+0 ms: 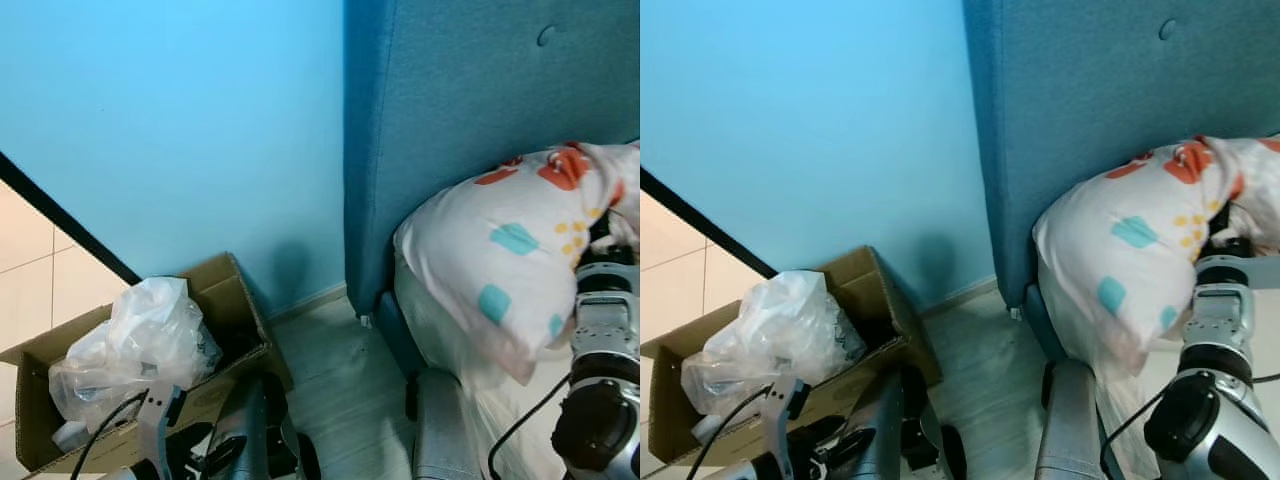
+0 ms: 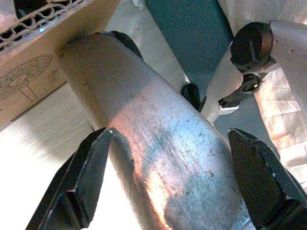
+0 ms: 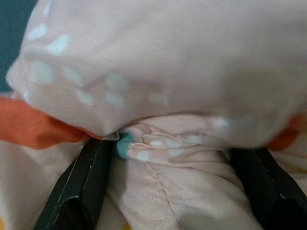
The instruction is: Clean up the room
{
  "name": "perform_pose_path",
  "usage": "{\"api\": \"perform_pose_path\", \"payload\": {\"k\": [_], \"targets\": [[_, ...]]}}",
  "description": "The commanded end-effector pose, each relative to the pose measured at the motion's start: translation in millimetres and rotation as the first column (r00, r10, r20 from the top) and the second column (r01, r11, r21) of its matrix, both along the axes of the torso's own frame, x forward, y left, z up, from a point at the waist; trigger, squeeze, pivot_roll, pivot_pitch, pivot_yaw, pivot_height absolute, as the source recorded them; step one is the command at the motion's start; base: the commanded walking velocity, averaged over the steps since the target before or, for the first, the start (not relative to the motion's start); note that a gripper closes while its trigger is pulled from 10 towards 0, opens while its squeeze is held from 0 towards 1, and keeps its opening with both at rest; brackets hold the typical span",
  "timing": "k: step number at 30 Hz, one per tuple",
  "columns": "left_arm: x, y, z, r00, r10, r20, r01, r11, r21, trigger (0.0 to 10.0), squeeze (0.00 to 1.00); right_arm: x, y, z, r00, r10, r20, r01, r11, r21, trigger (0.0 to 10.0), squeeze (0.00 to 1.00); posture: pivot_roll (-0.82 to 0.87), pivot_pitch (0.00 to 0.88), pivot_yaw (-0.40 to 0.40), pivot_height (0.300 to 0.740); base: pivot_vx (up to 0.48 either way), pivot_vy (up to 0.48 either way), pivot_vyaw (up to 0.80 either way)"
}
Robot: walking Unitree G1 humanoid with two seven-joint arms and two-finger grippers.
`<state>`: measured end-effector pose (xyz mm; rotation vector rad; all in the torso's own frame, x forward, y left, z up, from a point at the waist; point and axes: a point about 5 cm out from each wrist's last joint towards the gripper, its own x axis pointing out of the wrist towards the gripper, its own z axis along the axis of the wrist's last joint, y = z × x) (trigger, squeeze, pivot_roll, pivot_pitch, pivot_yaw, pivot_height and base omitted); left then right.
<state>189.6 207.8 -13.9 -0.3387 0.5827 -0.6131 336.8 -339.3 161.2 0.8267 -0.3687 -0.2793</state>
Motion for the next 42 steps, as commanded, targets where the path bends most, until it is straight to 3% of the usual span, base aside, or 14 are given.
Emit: {"api": "perform_pose_path", "payload": {"k": [1,9,12,13,16,17,18,19,24,27,30,39,41,42], "targets": [[-10.1,2.4,-6,0.999,0.003,-0.052,-0.003,1.000,0.010,10.0,0.00,9.5,32.8,-25,0.980,0.165,-0.111,-0.168,0.986,-0.013,10.0,0.00,0.25,0.375,0.148,0.561,0.000,0.000,0.00],[-8.9,-3.1,-6,0.998,0.007,-0.057,-0.007,1.000,0.002,10.0,0.00,-5.6,11.1,-38,0.974,0.053,-0.219,-0.064,0.997,-0.043,10.0,0.00,0.24,0.362,0.136,0.561,0.000,0.000,0.00],[-5.6,-10.5,-5,0.998,0.005,-0.056,-0.006,1.000,-0.014,10.0,0.00,-38.2,-31.4,-45,0.926,-0.197,-0.323,0.152,0.975,-0.161,10.0,0.00,0.23,0.351,0.132,0.561,0.000,0.000,0.00],[-5.6,-10.5,-5,0.998,0.005,-0.056,-0.006,1.000,-0.014,10.0,0.00,-38.2,-31.4,-45,0.926,-0.197,-0.323,0.152,0.975,-0.161,10.0,0.00,0.23,0.351,0.132,0.561,0.000,0.000,0.00],[-2.3,-14.3,-5,0.998,0.005,-0.055,-0.007,1.000,-0.023,10.0,0.00,-71.1,-70.4,-38,0.852,-0.398,-0.341,0.331,0.913,-0.239,10.0,0.00,0.22,0.342,0.131,0.561,0.000,0.000,0.00],[-2.3,-14.3,-5,0.998,0.005,-0.055,-0.007,1.000,-0.023,10.0,0.00,-71.1,-70.4,-38,0.852,-0.398,-0.341,0.331,0.913,-0.239,10.0,0.00,0.22,0.342,0.131,0.561,0.000,0.000,0.00],[-0.6,-15.6,-5,0.999,0.005,-0.054,-0.006,1.000,-0.026,10.0,0.00,-86.8,-87.7,-32,0.810,-0.481,-0.335,0.405,0.873,-0.272,10.0,0.00,0.21,0.334,0.133,0.561,0.000,0.000,0.00],[-0.6,-15.6,-5,0.999,0.005,-0.054,-0.006,1.000,-0.026,10.0,0.00,-86.8,-87.7,-32,0.810,-0.481,-0.335,0.405,0.873,-0.272,10.0,0.00,0.21,0.334,0.133,0.561,0.000,0.000,0.00],[3.8,-17.5,-5,0.998,0.009,-0.056,-0.011,0.999,-0.033,10.0,0.00,-118.6,-121.4,-8,0.713,-0.635,-0.297,0.525,0.765,-0.372,10.0,0.00,0.20,0.319,0.134,0.561,0.000,0.000,0.00],[4.9,-18.2,-5,0.998,0.009,-0.056,-0.011,0.999,-0.035,10.0,0.00,-122.2,-126.7,-1,0.699,-0.653,-0.291,0.528,0.746,-0.406,10.0,0.00,0.19,0.312,0.135,0.561,0.000,0.000,0.00],[7.3,-20.4,-5,0.998,0.010,-0.058,-0.012,0.999,-0.038,10.0,0.00,-127.5,-134.4,9,0.648,-0.696,-0.309,0.506,0.697,-0.508,10.0,0.00,0.19,0.307,0.131,0.561,0.000,0.000,0.00],[9.4,-22.7,-6,0.998,0.011,-0.058,-0.014,0.999,-0.043,10.0,0.00,-125.9,-135.3,12,0.605,-0.719,-0.342,0.425,0.655,-0.624,10.0,0.00,0.18,0.305,0.129,0.561,0.000,0.000,0.00],[9.8,-23.4,-6,0.998,0.011,-0.059,-0.014,0.999,-0.045,10.0,0.00,-130.8,-137.8,10,0.536,-0.764,-0.359,0.444,0.617,-0.650,10.0,0.00,0.18,0.302,0.130,0.561,0.000,0.000,0.00],[9.8,-23.4,-6,0.998,0.011,-0.059,-0.014,0.999,-0.045,10.0,0.00,-130.8,-137.8,10,0.536,-0.764,-0.359,0.444,0.617,-0.650,10.0,0.00,0.18,0.302,0.130,0.561,0.000,0.000,0.00]]}}
